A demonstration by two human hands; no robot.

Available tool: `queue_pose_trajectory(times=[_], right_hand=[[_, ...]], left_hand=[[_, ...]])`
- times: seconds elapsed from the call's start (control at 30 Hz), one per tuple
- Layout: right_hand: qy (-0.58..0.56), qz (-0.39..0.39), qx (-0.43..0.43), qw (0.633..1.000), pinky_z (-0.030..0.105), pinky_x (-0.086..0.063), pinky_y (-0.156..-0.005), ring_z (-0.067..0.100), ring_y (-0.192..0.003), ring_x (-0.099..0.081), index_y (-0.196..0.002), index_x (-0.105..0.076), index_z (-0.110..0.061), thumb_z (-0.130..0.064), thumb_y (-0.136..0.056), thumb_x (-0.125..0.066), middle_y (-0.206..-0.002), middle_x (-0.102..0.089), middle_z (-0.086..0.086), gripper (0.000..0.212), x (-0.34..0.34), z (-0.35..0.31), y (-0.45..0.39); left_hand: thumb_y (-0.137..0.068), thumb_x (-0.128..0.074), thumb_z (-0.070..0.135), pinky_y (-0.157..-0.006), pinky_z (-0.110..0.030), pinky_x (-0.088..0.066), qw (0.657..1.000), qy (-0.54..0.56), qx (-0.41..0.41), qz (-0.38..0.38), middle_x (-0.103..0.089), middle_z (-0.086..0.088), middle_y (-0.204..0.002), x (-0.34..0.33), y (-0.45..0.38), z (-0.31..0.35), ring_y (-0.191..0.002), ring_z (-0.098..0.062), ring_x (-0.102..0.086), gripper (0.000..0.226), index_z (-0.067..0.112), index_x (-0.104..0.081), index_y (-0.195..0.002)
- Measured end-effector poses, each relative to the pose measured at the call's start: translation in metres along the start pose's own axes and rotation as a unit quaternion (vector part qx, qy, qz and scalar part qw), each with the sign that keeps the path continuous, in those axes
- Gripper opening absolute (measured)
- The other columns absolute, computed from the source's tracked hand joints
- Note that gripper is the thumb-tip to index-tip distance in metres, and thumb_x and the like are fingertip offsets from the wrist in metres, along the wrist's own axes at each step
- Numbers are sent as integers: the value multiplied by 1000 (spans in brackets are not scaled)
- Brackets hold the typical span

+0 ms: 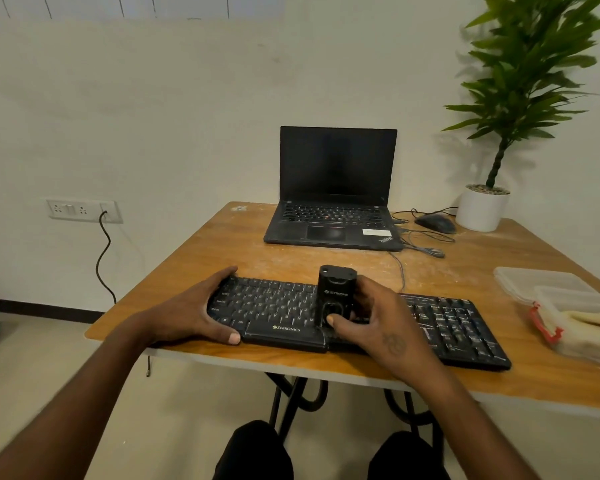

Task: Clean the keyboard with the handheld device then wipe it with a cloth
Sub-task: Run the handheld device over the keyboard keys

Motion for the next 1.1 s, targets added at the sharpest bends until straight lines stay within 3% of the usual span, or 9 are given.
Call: queue_pose_trajectory(times=[0.07, 0.23, 0.37, 0.67, 0.93, 1.1], right_hand=[[2, -2, -1, 1000, 15, -53, -83, -4, -102, -65, -128, -61, -25, -16, -83, -80, -113, -70, -15, 50, -2, -1, -1], [-3, 17, -34, 999, 13, -52, -80, -6, -104, -64, -117, -57, -43, -10, -80, -80, -110, -69, -20, 55, 32, 14, 16], [5, 43, -53, 998, 19, -54, -82, -6, -105, -63, -117, -56, -45, -12, -80, -81, -112, -69, -19, 56, 49, 21, 27], [-28, 20, -21, 999, 15, -54, -79, -5, -101, -66, -116, -58, -40, -13, -84, -79, -109, -70, -16, 47, 6, 3, 15], [-6, 60, -51, 997, 10, -51, -79, -10, -104, -63, -116, -55, -47, -10, -81, -80, -107, -68, -32, 57, 50, 20, 29], [-10, 55, -40, 998, 11, -53, -77, -12, -103, -62, -115, -55, -46, -9, -83, -78, -105, -68, -28, 54, 31, 12, 20]], left_hand=[[-58, -92, 58, -96, -18, -43, 1000, -2, -1, 1, -28, 15, -152, 0, 0, 1, -127, -3, -44, 132, 50, -6, -157], [-57, -92, 60, -100, -19, -42, 1000, 3, -4, 3, -29, 17, -152, 0, -1, -1, -128, -2, -44, 132, 52, -6, -157], [-57, -92, 58, -99, -19, -42, 1000, 5, -5, 6, -29, 18, -150, 1, -1, -1, -128, -3, -44, 132, 52, -6, -157], [-55, -92, 63, -100, -21, -43, 1000, 1, 1, 1, -28, 15, -153, 0, -1, -1, -129, -5, -43, 133, 52, -6, -157], [-54, -91, 63, -97, -20, -44, 1000, 0, -1, 1, -29, 17, -150, 0, -1, -1, -127, -3, -44, 134, 52, -6, -157], [-53, -91, 64, -100, -21, -44, 1000, 2, -2, 1, -29, 16, -151, 0, -1, -1, -128, -5, -44, 134, 51, -6, -157]])
Point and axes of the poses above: each hand's wrist, its own y-axis away from the middle knuckle, its own x-axis out of the back of the hand, z = x × y, the point moved 7 cm from there along -y, towards the middle knuckle
